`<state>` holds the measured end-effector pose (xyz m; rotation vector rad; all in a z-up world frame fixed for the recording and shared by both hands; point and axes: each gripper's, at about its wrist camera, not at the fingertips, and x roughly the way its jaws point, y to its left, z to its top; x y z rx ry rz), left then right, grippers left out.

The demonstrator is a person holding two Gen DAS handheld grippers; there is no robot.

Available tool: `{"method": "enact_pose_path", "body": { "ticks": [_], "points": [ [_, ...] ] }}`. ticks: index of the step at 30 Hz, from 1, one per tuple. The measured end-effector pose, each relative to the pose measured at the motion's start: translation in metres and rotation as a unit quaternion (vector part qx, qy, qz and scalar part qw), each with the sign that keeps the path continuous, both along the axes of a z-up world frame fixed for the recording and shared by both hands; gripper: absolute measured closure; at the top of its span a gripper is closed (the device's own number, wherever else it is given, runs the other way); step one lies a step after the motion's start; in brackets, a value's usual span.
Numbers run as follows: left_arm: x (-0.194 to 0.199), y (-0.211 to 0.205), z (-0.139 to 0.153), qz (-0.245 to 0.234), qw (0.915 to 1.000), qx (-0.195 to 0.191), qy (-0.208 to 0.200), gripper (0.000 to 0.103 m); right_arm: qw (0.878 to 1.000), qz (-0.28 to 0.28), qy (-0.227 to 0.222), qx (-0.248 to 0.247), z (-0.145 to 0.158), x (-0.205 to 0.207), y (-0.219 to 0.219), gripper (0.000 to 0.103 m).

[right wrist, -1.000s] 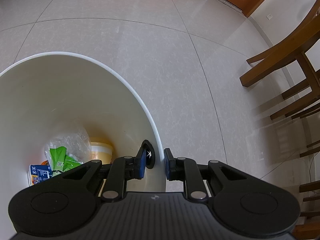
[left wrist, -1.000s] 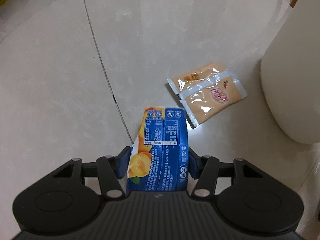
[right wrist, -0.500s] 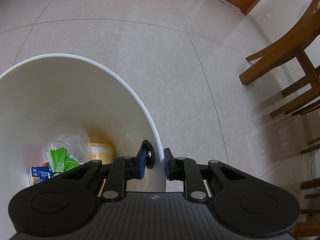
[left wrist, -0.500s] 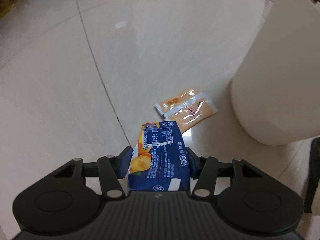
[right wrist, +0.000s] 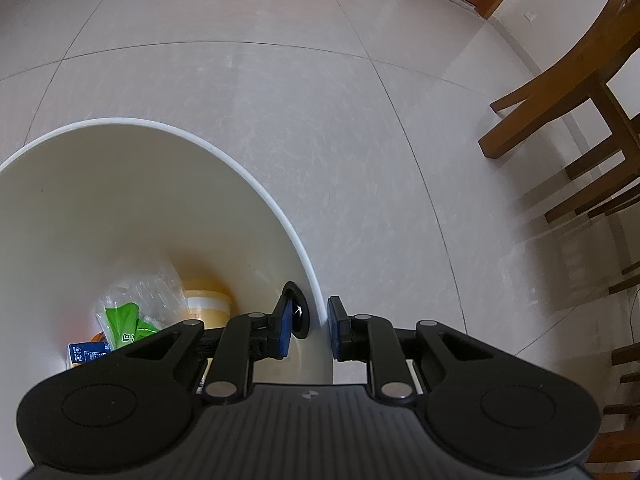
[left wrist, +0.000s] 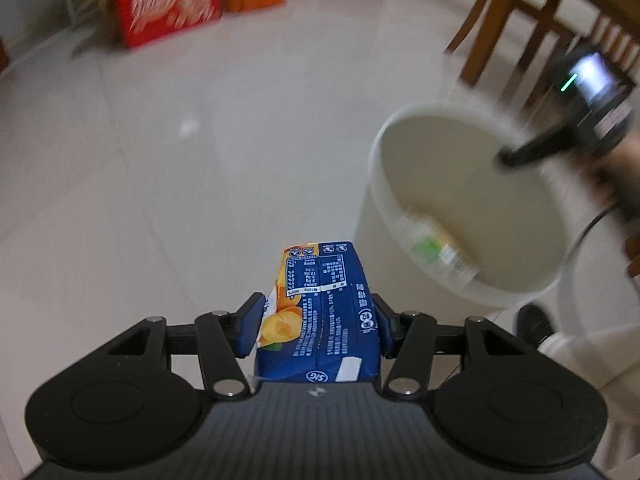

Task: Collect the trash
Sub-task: 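Carry the juice box over the bin and open the left tool, then lower the left tool onto the tan snack sachet and grasp it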

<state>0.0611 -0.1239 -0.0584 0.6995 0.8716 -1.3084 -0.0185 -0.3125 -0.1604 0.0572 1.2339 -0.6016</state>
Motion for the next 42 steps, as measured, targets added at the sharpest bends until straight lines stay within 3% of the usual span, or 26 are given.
{"method": "enact_pose_path", "body": {
  "ticks": [4, 10, 11, 12, 14, 20, 31, 37, 42],
  "points": [
    [-0.027, -0.026, 0.043, -0.041, 0.9978, -0.053, 0.004, 0.049, 1.000, -0.002, -0.003, 0.004, 0.000, -0.001, -0.001, 0.081],
    [-0.075, -0.073, 0.049, -0.080, 0.9925, -0.092, 0.008, 0.048, 1.000, -0.008, -0.007, 0.011, 0.001, -0.001, -0.004, 0.081],
    [-0.077, -0.079, 0.043, -0.080, 0.9921, -0.096, 0.005, 0.040, 1.000, -0.008, -0.007, 0.011, 0.001, -0.001, -0.005, 0.081],
    [-0.082, -0.083, 0.037, -0.081, 0.9920, -0.097, -0.001, 0.019, 1.000, -0.009, -0.007, 0.012, 0.001, -0.001, -0.005, 0.081],
    [-0.084, -0.083, 0.030, -0.077, 0.9918, -0.102, -0.012, 0.011, 1.000, -0.009, -0.009, 0.014, 0.001, -0.002, -0.006, 0.081],
    [-0.067, -0.074, 0.024, -0.061, 0.9957, -0.069, -0.002, 0.011, 1.000, -0.008, -0.012, 0.020, 0.003, -0.004, -0.008, 0.082],
    [-0.060, -0.068, 0.025, -0.059, 0.9967, -0.055, -0.003, 0.009, 1.000, -0.009, -0.013, 0.022, 0.002, -0.005, -0.008, 0.082],
    [-0.032, -0.051, 0.017, -0.044, 0.9973, -0.059, 0.004, 0.006, 1.000, -0.005, -0.012, 0.019, 0.001, -0.005, -0.006, 0.082],
    [0.006, -0.032, -0.010, -0.006, 0.9984, -0.050, 0.025, 0.006, 1.000, 0.001, -0.009, 0.013, 0.000, -0.005, -0.003, 0.082]
  ]
}}
